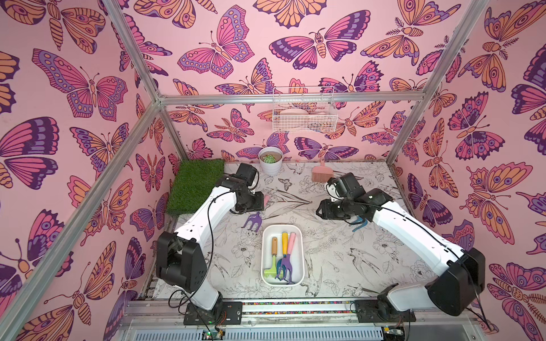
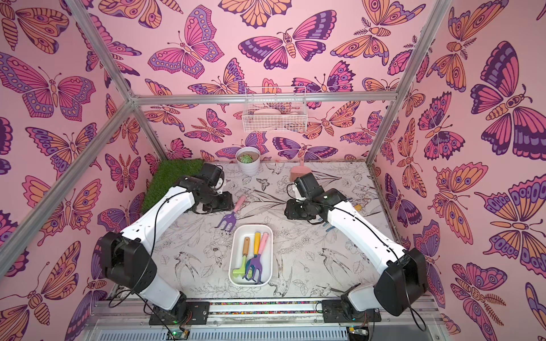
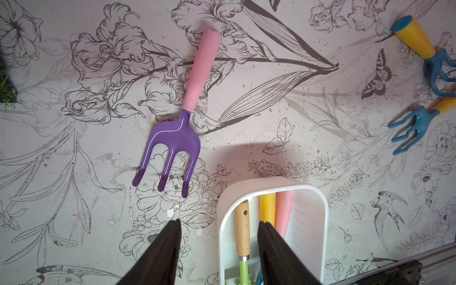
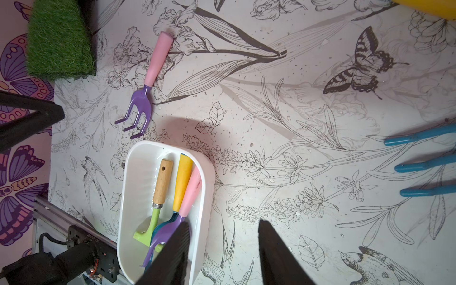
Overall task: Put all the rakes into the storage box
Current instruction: Pick up the rake at the center of the board.
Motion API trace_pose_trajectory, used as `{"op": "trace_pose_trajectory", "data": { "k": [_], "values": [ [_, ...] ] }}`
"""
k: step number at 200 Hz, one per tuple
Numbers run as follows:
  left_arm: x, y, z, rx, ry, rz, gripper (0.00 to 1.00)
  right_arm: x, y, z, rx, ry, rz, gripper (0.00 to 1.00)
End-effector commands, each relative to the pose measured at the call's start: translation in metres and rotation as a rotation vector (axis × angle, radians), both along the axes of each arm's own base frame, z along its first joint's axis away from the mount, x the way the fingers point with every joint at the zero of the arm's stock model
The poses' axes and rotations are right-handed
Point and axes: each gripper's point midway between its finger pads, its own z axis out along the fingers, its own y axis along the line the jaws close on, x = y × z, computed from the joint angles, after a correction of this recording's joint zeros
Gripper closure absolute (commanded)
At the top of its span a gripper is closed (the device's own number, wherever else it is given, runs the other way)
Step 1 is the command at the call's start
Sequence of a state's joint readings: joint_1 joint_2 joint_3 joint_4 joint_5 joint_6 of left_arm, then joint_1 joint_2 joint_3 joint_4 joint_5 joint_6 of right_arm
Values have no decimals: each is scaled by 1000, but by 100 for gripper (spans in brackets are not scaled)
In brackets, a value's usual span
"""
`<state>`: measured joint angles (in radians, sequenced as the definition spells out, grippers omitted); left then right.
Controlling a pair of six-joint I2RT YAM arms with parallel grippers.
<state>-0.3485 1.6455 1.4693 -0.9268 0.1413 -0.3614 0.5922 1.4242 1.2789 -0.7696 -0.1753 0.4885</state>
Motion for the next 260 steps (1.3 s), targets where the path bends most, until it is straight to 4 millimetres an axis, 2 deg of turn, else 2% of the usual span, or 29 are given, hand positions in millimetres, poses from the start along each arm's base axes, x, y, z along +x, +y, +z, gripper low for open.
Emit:
{"op": "trace_pose_trajectory", "data": {
  "k": [1, 82, 105, 108, 157, 260],
  "values": [
    [6, 3, -6, 10, 30, -34, 44, 9, 2, 8, 34, -8, 15, 50],
    [49, 9, -27, 144, 29, -117, 44, 35, -7, 2, 47, 29, 1, 49],
    [59, 12, -33, 182, 30, -119, 44, 41, 1, 8, 70, 29, 36, 49],
    [60, 12, -35, 186, 32, -120, 44, 44, 4, -2, 62, 53, 42, 49],
    [76, 12, -53, 224, 53, -160, 44, 57, 17, -9, 80, 83, 64, 51],
    [78, -5, -110, 177, 191, -237, 50, 69, 39, -43, 126, 198, 77, 55]
  ]
}}
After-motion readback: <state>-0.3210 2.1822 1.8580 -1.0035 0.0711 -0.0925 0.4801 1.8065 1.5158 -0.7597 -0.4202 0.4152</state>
